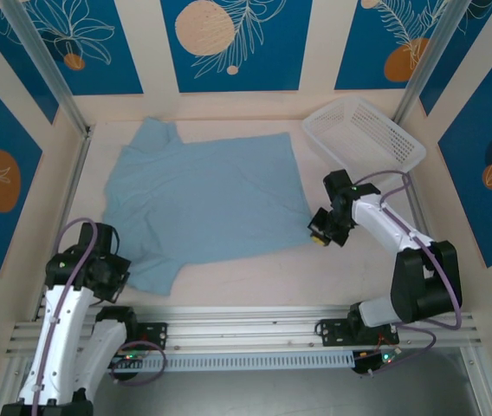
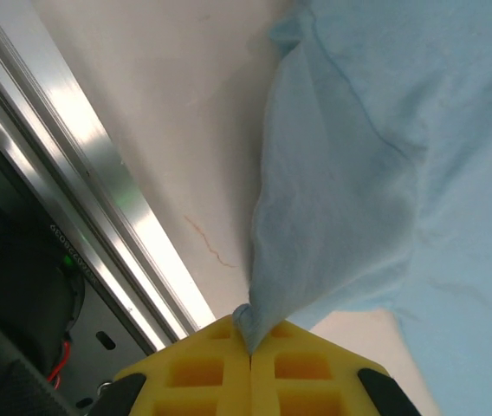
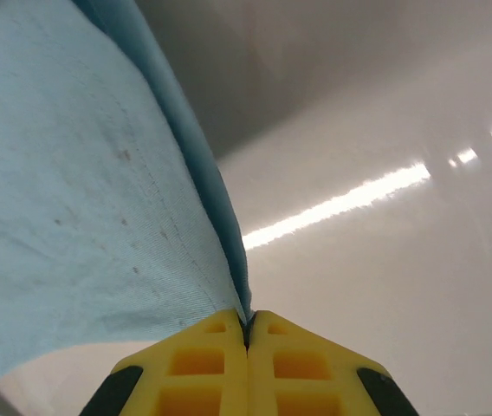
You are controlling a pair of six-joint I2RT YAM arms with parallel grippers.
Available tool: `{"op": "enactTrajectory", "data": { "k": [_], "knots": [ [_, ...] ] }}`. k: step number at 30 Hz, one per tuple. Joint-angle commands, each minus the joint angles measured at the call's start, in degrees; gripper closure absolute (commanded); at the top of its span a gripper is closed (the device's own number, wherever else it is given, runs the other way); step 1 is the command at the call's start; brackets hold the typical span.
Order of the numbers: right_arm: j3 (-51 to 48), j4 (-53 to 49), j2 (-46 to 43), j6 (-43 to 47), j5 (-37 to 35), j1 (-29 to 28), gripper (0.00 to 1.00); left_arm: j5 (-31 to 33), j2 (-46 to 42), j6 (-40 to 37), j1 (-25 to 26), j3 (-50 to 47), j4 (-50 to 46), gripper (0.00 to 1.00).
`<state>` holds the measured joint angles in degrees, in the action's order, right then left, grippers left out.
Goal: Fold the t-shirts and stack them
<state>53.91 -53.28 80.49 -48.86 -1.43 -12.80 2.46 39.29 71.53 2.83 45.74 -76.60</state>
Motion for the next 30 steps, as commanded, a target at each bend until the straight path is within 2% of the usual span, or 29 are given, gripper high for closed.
{"op": "enactTrajectory", "data": {
  "k": [1,6,10,14,22,30],
  "knots": [
    [-3.0,-6.6,-1.4,-0.6,1.8,-0.3,1.00,1.4,1.2,1.8,2.3,2.0,-0.7,1.00],
    [-1.6,-4.4,3.0,-1.1,2.1,-0.4,1.00,1.7,7.1,-0.5,3.6,2.6,9.7,1.00],
    [3.0,-4.1,5.8,-2.5,2.4,-0.1,1.00,7.0,13.8,-4.6,3.5,9.4,13.0,1.00],
    [7.9,-4.7,9.8,-3.1,3.2,0.4,1.00,8.6,21.6,-9.5,3.4,15.5,17.5,1.00],
    [19.2,-5.9,17.4,-4.0,1.4,1.4,1.00,10.3,37.6,-19.8,2.5,26.4,19.8,1.00],
    [26.6,-6.3,23.6,-3.6,-0.8,1.9,1.00,13.0,45.6,-27.1,0.5,32.4,20.7,1.00]
  ]
}}
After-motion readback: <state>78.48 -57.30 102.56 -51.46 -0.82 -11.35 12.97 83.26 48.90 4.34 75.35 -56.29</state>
